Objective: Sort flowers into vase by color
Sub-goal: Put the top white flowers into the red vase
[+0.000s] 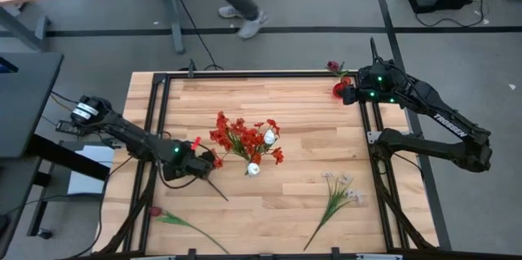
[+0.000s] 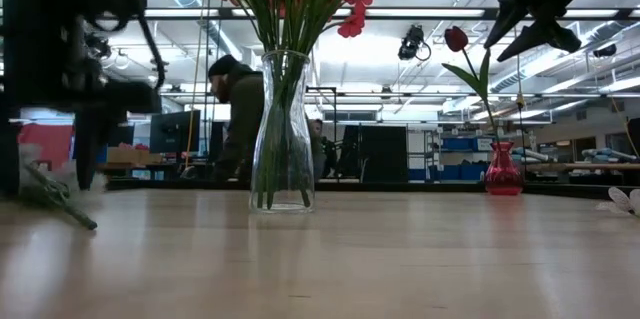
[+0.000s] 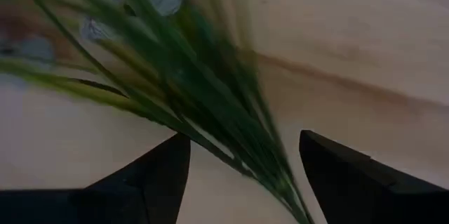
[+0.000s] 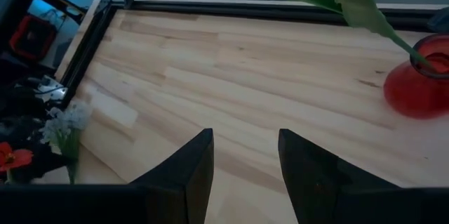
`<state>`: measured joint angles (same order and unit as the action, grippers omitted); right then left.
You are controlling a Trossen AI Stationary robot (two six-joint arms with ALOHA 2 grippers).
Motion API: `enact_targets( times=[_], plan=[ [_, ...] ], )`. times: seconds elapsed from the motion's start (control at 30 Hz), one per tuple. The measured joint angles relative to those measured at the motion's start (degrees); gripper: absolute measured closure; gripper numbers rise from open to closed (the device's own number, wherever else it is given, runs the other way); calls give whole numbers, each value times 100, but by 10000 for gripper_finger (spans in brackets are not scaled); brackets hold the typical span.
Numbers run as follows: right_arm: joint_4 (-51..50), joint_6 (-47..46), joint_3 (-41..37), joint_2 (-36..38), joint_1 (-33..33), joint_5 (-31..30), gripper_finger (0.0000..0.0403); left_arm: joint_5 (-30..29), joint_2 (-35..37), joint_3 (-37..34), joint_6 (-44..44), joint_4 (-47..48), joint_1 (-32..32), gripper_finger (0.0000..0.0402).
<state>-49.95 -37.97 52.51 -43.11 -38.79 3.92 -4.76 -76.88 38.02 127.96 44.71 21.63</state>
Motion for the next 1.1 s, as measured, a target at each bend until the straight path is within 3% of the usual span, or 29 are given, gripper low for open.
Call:
enact_targets(
  times=[0.13, 0.27, 0.4, 0.6, 0.83, 0.93, 1.1],
  plan=[
    [-55, 22, 0, 0, 0, 15, 235, 166, 38, -547, -3, -882, -138, 130],
    [-158, 95, 0, 1, 2, 19, 235, 177, 14, -399, -191, -608, -171, 158],
    [-146, 176, 0, 3, 0, -127, 238, 38, 0, -118, -625, -10, -174, 241],
    [102, 299, 0, -45, -2, -432, 254, -418, 61, -55, -1015, 169, -197, 381],
    [718, 624, 0, -170, 9, 47, 275, -1120, 638, -55, -1504, 578, -484, 377],
    [1043, 611, 0, -353, 9, 182, 278, -1470, 1070, -55, -2592, 416, -957, 385],
    [2131, 602, 0, -864, 45, 948, 274, -1767, 1791, -55, -4771, -623, -2129, 388]
  ],
)
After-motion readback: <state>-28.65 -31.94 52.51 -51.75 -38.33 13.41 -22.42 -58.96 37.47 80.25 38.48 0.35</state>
